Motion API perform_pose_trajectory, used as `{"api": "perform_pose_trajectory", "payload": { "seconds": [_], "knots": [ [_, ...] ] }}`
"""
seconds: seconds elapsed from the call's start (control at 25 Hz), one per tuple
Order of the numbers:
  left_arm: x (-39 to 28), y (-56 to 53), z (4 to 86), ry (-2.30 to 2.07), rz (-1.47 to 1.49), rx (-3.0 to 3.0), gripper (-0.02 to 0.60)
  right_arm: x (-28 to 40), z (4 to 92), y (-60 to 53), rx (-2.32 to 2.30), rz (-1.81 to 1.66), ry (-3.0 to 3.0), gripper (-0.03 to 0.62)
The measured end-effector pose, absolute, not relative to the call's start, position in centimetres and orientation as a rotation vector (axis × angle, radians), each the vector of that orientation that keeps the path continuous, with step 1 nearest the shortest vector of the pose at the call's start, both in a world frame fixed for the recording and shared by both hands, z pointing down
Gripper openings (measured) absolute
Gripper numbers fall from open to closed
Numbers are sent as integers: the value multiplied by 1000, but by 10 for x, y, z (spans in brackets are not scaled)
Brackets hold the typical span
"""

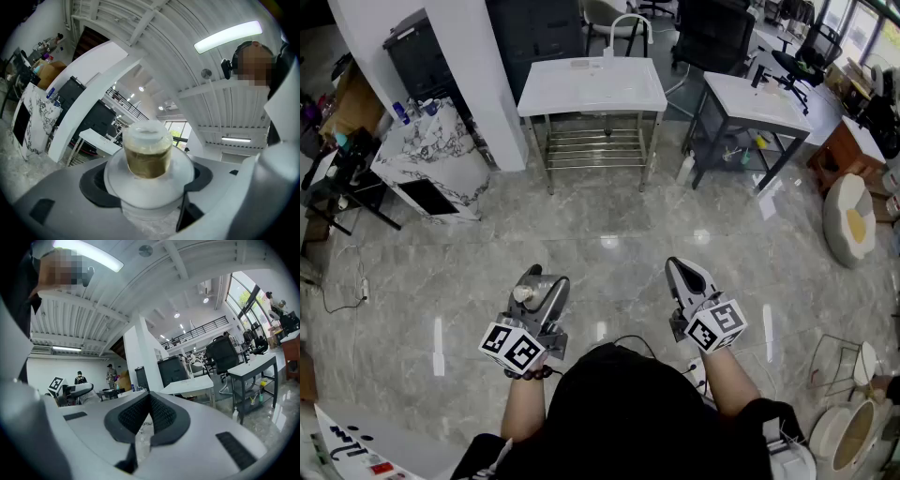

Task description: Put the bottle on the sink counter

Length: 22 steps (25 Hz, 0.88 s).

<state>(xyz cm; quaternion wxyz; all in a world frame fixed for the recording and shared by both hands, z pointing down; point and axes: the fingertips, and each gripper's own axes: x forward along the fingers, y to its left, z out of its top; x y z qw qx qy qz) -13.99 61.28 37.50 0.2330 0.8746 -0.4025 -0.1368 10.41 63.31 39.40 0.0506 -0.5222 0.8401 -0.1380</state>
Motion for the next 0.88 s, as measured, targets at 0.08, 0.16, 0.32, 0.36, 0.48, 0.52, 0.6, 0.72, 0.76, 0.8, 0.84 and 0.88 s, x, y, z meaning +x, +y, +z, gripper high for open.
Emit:
{"api": "perform_pose_trajectory", "payload": {
  "seconds": [0.08,0.16,0.32,0.36,0.48,0.52,0.6,0.72,0.76,0.8,0.84,0.88],
  "knots": [
    [-142,612,372,-1100,-389,2394,356,99,390,632,-1572,-404,2567,29],
    [-144,612,367,-1081,-416,2390,356,95,388,632,-1552,-382,2582,29],
    [-148,613,358,-1046,-458,2392,357,88,388,633,-1554,-374,2595,29],
    [-151,613,357,-1040,-465,2389,356,86,388,633,-1562,-382,2591,29],
    [-159,615,357,-1036,-480,2378,356,80,390,634,-1544,-413,2583,29],
    [-162,616,358,-1038,-482,2377,356,78,390,634,-1533,-419,2576,29],
    [-169,617,359,-1049,-482,2380,356,75,390,633,-1537,-414,2560,31],
    [-179,614,363,-1085,-447,2400,356,68,390,628,-1542,-395,2549,31],
    [-181,612,364,-1098,-428,2405,356,66,390,626,-1542,-398,2548,31],
    [-184,610,367,-1111,-412,2407,356,63,391,624,-1542,-407,2549,31],
    [-186,607,369,-1123,-398,2408,356,61,392,622,-1543,-417,2553,31],
    [-187,605,372,-1135,-388,2407,356,60,394,620,-1542,-424,2560,31]
  ]
}}
